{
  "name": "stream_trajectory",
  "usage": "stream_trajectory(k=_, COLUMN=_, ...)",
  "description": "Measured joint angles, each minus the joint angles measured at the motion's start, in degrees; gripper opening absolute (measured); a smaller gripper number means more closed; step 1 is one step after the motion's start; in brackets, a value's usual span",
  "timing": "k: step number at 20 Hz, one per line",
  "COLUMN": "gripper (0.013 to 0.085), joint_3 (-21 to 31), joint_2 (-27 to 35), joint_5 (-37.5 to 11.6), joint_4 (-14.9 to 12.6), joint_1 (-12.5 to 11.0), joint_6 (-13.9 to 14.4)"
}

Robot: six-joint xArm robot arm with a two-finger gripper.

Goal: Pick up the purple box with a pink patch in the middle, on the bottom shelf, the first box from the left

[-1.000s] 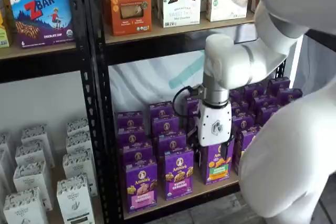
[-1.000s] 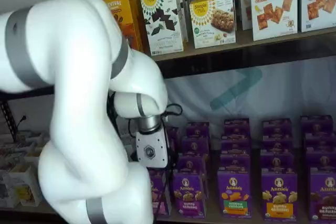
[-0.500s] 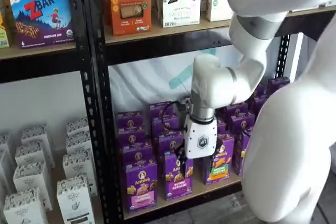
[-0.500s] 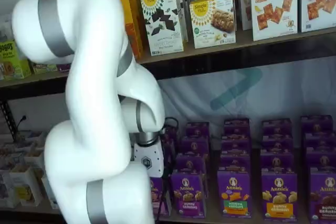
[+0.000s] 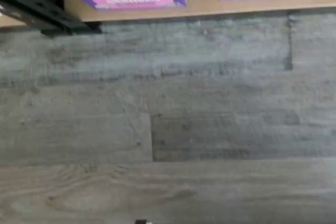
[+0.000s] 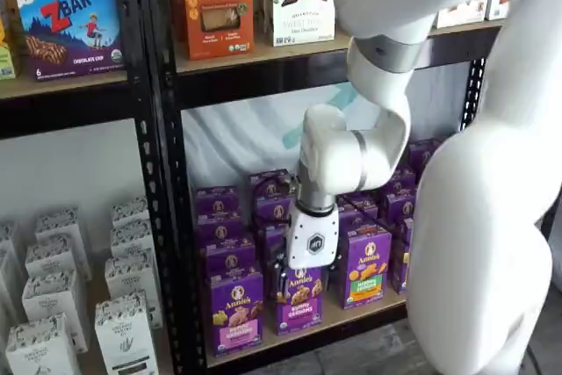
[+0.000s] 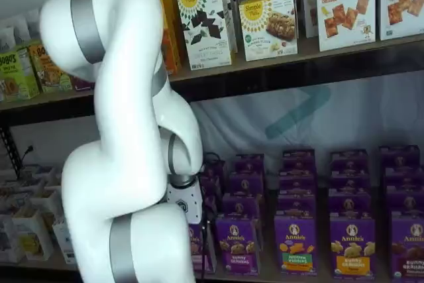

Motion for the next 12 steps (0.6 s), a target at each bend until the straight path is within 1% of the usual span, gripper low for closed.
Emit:
stream_trajectory(k=1, gripper=0.085, joint_3=-0.77, joint_2=1.15, joint_5=-0.64, joint_4=0.45, joint_1=0.27, joint_6=-0.22)
stream_trajectory(k=2, gripper=0.085, joint_3=-1.27, joint_2=1.87, joint_5=-1.03, joint_4=-0.16, joint_1=0.38, joint_6=0.44)
stream_trajectory(k=3, gripper=0.085, joint_3=-2.02, joint_2=2.84, joint_5=-1.22, joint_4=-1.95, joint_1=0.4, joint_6=2.14)
stream_trajectory(k=6, gripper=0.085, joint_3=-4.19, joint_2=5.77, joint_5=-1.71, joint_4=-5.44, joint_1=0.74, joint_6=5.71)
stream_trajectory(k=9, gripper=0.085, joint_3=-6.18, joint_2=8.75, joint_5=-3.29, joint_4=-7.78, joint_1=1.61, joint_6=8.63)
stream_trajectory(k=12, gripper=0.085, joint_3=-8.52, joint_2=11.44, joint_5=-3.69, joint_4=-11.49, joint_1=2.27, joint_6=12.84)
